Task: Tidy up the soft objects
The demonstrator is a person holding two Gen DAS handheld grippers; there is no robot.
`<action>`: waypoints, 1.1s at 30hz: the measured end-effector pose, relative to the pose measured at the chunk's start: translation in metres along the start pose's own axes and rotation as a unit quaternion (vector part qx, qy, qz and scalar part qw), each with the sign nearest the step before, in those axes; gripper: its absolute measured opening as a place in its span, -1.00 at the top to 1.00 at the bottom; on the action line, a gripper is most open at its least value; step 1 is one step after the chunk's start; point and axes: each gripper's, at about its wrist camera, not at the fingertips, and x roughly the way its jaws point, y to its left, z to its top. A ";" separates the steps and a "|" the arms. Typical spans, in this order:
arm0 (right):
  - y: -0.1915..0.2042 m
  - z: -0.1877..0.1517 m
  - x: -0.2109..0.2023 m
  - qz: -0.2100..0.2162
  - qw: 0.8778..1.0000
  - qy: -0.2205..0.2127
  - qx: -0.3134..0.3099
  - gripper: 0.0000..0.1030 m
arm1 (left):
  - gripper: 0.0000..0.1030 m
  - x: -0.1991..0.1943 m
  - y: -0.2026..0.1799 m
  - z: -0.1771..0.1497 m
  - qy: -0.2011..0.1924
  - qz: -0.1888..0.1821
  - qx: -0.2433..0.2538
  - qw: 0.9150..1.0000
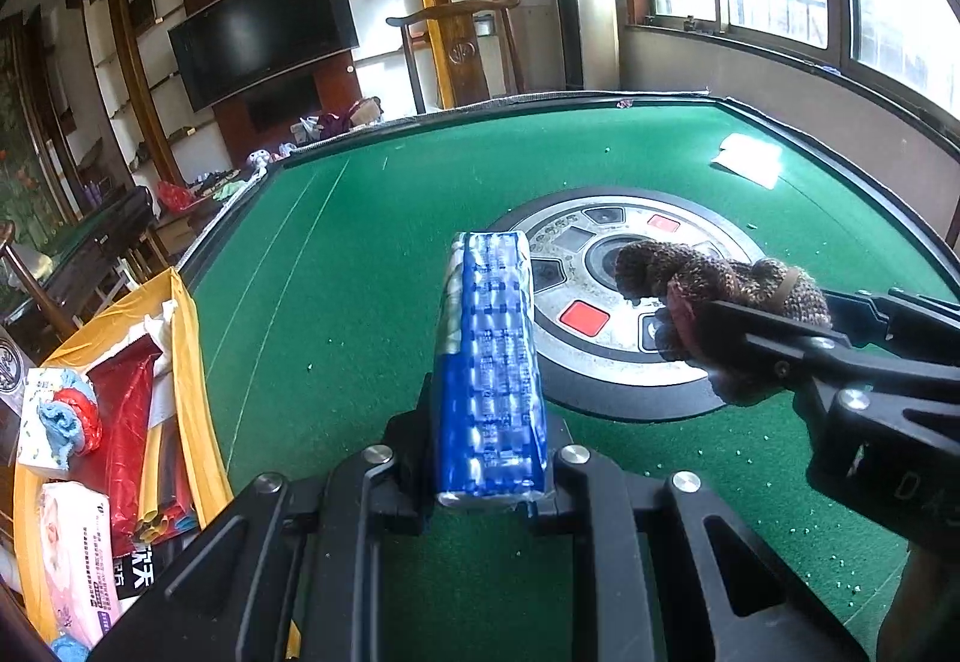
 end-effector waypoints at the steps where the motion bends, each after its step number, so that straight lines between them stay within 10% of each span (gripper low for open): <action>1: 0.000 0.000 0.000 0.001 1.000 0.000 0.000 0.12 | 0.61 -0.001 0.000 0.000 -0.002 0.002 0.001 1.000; 33: -0.001 0.004 -0.005 0.005 1.000 -0.008 -0.002 0.11 | 0.61 -0.012 -0.007 0.004 -0.030 0.021 0.015 0.999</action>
